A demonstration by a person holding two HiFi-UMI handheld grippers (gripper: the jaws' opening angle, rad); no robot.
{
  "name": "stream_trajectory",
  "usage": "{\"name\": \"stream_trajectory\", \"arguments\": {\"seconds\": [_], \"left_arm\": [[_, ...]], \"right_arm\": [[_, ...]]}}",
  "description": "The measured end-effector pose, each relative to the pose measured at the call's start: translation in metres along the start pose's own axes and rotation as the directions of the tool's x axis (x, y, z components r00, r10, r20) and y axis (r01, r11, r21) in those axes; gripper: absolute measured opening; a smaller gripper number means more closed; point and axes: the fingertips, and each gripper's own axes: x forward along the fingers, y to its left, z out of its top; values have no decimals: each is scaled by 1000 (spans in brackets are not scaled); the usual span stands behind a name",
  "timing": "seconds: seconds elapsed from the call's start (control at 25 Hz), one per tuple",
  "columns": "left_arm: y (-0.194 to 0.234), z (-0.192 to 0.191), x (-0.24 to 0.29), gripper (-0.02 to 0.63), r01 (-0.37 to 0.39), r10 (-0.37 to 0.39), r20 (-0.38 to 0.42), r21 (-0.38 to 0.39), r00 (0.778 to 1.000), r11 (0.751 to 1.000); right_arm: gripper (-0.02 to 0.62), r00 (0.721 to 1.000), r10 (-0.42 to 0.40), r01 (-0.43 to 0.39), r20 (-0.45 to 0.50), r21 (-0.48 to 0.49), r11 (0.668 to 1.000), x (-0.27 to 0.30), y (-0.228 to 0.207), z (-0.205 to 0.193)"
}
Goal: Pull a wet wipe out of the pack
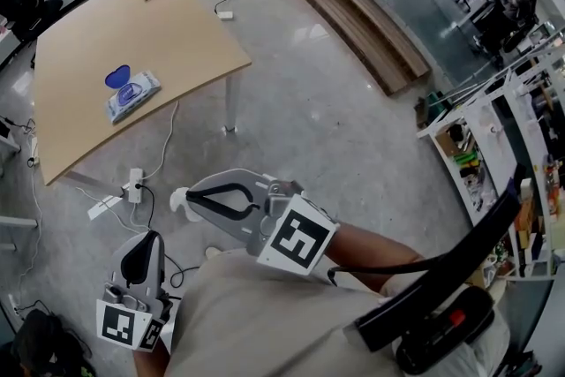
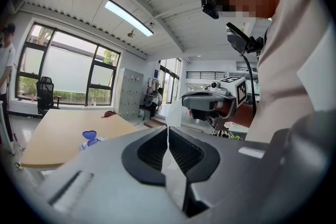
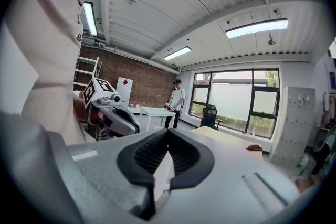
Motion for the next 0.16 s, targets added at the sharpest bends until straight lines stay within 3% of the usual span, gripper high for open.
{"name": "stream_trajectory", "arguments": {"seconds": [0.16], "left_arm": [[26,-9,-6,9,22,-22,4,-1,1000,1000]], "right_arm": [[3,1000,-11,11,-23,-15,1000,25,3,-3]]}}
